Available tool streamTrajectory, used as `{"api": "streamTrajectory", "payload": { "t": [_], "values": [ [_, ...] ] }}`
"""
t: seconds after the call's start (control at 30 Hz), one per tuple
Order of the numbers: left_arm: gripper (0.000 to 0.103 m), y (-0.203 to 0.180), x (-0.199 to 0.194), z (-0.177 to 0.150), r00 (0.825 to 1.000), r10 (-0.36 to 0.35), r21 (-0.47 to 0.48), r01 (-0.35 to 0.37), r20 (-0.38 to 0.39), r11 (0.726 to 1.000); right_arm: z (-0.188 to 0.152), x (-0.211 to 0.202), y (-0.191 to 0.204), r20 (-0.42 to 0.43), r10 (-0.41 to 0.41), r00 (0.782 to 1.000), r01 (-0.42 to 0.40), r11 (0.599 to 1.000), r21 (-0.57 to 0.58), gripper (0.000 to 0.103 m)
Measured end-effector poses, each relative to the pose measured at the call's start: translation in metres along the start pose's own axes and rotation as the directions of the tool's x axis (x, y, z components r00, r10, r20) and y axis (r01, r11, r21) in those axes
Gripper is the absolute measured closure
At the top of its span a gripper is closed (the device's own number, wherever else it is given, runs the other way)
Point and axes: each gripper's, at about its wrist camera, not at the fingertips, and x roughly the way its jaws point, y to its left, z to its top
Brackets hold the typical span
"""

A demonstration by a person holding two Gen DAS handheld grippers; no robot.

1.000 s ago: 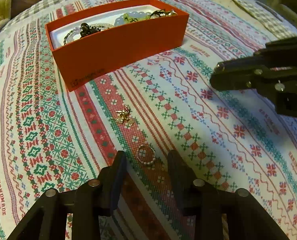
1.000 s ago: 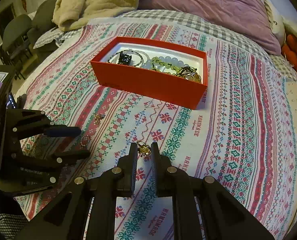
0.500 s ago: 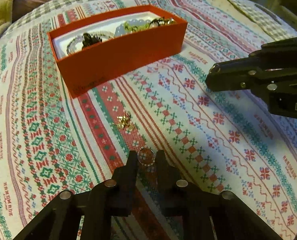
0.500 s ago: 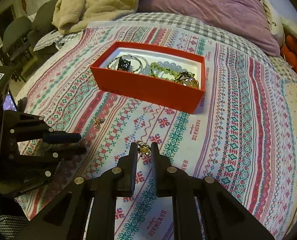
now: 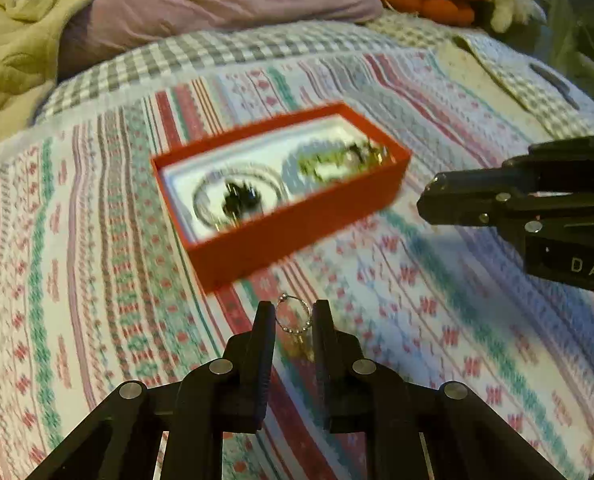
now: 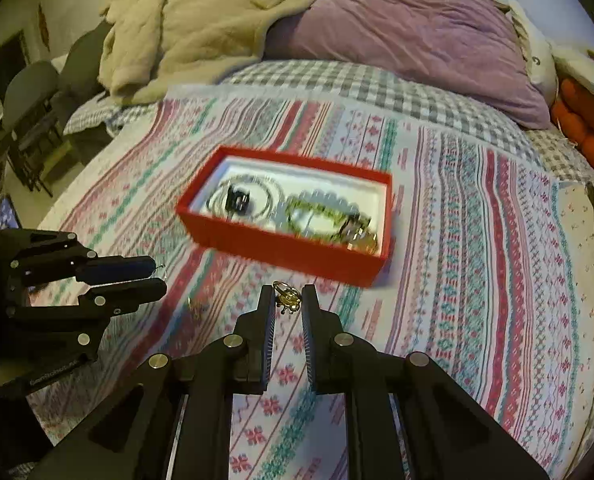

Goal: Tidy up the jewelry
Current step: 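Carry the ring and gold charm into the red box and open both tools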

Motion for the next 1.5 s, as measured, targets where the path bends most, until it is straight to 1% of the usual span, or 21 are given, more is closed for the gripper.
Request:
{"api": "streamTrajectory", "payload": {
  "t": [0.17,0.3,0.63,0.77,1.0,1.23,1.27,1.33,1.4,1.43,1.5],
  "values": [
    [0.09,0.004,0.001,0.02,0.999,0.017,-0.009,-0.016,0.032,1.0,0.018,0.003,-0.008,0.025,0.001,1.0,-0.002,0.999,0.037,0.089],
    [0.09,0.01,0.008,0.037,0.998,0.022,-0.041,-0.02,0.054,0.999,0.03,0.009,-0.012,0.034,0.001,0.999,-0.003,0.998,0.062,0.089],
    [0.09,0.024,0.04,0.063,0.998,0.035,-0.126,-0.027,0.06,0.992,0.05,0.036,-0.031,0.027,-0.002,1.0,-0.001,0.993,0.116,0.089],
    [0.09,0.028,0.049,0.066,0.997,0.039,-0.14,-0.03,0.061,0.99,0.053,0.046,-0.033,0.018,-0.005,1.0,0.003,0.993,0.118,0.089],
    [0.089,0.034,0.067,0.069,0.998,0.04,-0.168,-0.033,0.041,0.985,0.056,0.058,-0.038,0.01,-0.002,1.0,0.001,0.993,0.12,0.089],
    [0.088,0.032,0.071,0.069,0.998,0.052,-0.158,-0.047,0.027,0.986,0.054,0.058,-0.044,0.007,-0.011,1.0,0.009,0.991,0.137,0.088],
    [0.088,0.031,0.07,0.069,0.998,0.057,-0.157,-0.054,0.02,0.986,0.054,0.057,-0.045,0.006,-0.013,1.0,0.012,0.99,0.138,0.088],
    [0.082,0.032,0.07,0.068,0.998,0.061,-0.162,-0.058,0.013,0.985,0.054,0.055,-0.045,0.007,-0.02,1.0,0.019,0.99,0.137,0.088],
    [0.072,0.032,0.067,0.068,0.998,0.062,-0.167,-0.059,0.013,0.984,0.054,0.051,-0.046,0.009,-0.024,1.0,0.023,0.99,0.136,0.087],
    [0.071,0.032,0.066,0.067,0.998,0.062,-0.167,-0.059,0.013,0.984,0.054,0.049,-0.047,0.009,-0.025,1.0,0.024,0.99,0.136,0.085],
    [0.066,0.031,0.062,0.066,0.998,0.06,-0.166,-0.057,0.015,0.984,0.053,0.046,-0.047,0.01,-0.024,1.0,0.023,0.99,0.139,0.077]
  ]
}}
